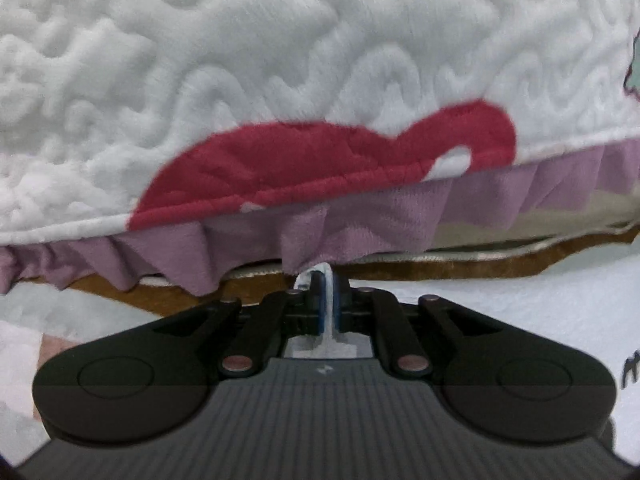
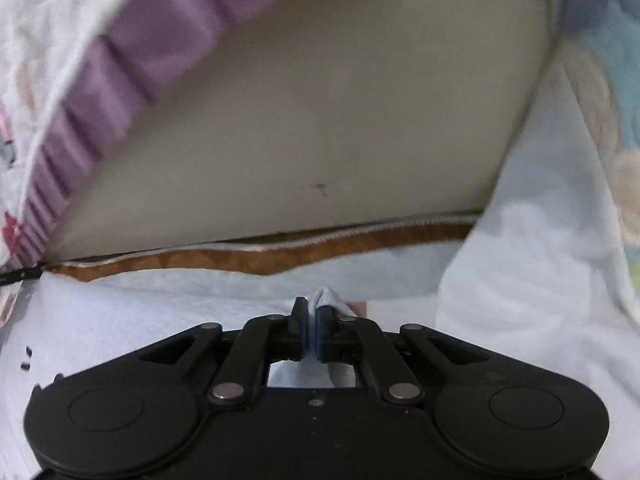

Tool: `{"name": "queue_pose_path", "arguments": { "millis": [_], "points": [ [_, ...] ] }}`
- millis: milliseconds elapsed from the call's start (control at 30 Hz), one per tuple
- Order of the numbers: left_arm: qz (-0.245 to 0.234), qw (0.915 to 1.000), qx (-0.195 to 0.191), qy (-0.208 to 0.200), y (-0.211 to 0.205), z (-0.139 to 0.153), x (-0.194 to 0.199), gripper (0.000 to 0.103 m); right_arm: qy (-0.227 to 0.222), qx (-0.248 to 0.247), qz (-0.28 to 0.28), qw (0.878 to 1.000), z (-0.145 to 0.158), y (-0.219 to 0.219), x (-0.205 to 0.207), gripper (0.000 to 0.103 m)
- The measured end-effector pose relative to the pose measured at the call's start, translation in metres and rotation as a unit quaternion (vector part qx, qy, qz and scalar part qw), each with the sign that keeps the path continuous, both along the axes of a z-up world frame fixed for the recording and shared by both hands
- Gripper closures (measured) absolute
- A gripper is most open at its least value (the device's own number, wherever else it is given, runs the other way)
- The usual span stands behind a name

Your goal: Fold clothes

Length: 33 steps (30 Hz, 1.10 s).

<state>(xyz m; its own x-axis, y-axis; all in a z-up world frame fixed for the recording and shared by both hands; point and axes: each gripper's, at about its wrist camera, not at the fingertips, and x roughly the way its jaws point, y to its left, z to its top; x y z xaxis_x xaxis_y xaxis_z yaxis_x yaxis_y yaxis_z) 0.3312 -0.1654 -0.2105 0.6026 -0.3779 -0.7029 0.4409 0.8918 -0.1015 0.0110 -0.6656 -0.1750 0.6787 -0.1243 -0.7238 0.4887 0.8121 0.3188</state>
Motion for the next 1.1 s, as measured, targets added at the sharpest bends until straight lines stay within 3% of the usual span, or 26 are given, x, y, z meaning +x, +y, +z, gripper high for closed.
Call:
{"name": "queue_pose_path", "arguments": {
  "millis": [33,67,100,200,267,333,400,500,633,767,867,967,1033,1100],
  "points": [
    [0.008,0.9999,-0.002,-0.012,0.004,0.008,-0.008,0.083,-0.005,0.011,-0.01,1.0,0.001,-0.004,-0.005,0.103],
    [0.018,0.9994,0.003,-0.028,0.006,0.015,-0.017,0.052,-0.01,0.023,-0.02,0.999,0.003,-0.008,-0.009,0.101],
    [0.024,0.9985,0.015,-0.048,0.009,0.022,-0.027,0.031,-0.014,0.034,-0.029,0.999,0.004,-0.012,-0.014,0.096],
    [0.028,0.9961,0.027,-0.08,0.02,0.04,-0.057,0.031,-0.085,0.082,-0.085,0.989,0.015,-0.018,-0.043,0.069],
    [0.038,0.9972,-0.001,-0.065,0.031,0.05,-0.073,0.031,-0.139,0.116,-0.129,0.975,0.025,-0.025,-0.066,0.064],
    [0.031,0.9981,-0.042,-0.034,0.041,0.056,-0.096,0.031,-0.152,0.123,-0.171,0.966,0.039,-0.019,-0.091,0.063],
    [0.012,0.9979,-0.064,-0.007,0.039,0.053,-0.121,0.031,-0.147,0.09,-0.167,0.971,0.055,0.01,-0.115,0.063],
    [-0.03,0.9977,-0.055,0.027,0.021,0.045,-0.167,0.033,-0.128,0.041,-0.144,0.98,0.066,0.07,-0.155,0.062],
    [-0.117,0.9877,-0.048,0.092,0.002,0.029,-0.227,0.035,-0.1,0.077,-0.172,0.977,0.046,0.119,-0.22,0.062],
    [-0.199,0.9759,-0.003,0.089,-0.009,0.022,-0.284,0.035,-0.073,0.121,-0.18,0.973,0.022,0.155,-0.262,0.06],
    [-0.237,0.9689,0.047,0.055,-0.022,0.02,-0.314,0.035,-0.067,0.145,-0.147,0.976,0.014,0.185,-0.269,0.06],
    [-0.257,0.9614,0.096,0.019,-0.036,0.013,-0.33,0.035,-0.053,0.153,-0.097,0.982,0.006,0.219,-0.249,0.06],
    [-0.26,0.9581,0.12,0.011,-0.042,0.005,-0.331,0.033,-0.033,0.127,-0.057,0.99,0.005,0.244,-0.229,0.058],
    [-0.248,0.9608,0.117,0.043,-0.04,-0.004,-0.322,0.032,0.0,0.074,-0.014,0.997,0.006,0.267,-0.205,0.055]
  ]
}}
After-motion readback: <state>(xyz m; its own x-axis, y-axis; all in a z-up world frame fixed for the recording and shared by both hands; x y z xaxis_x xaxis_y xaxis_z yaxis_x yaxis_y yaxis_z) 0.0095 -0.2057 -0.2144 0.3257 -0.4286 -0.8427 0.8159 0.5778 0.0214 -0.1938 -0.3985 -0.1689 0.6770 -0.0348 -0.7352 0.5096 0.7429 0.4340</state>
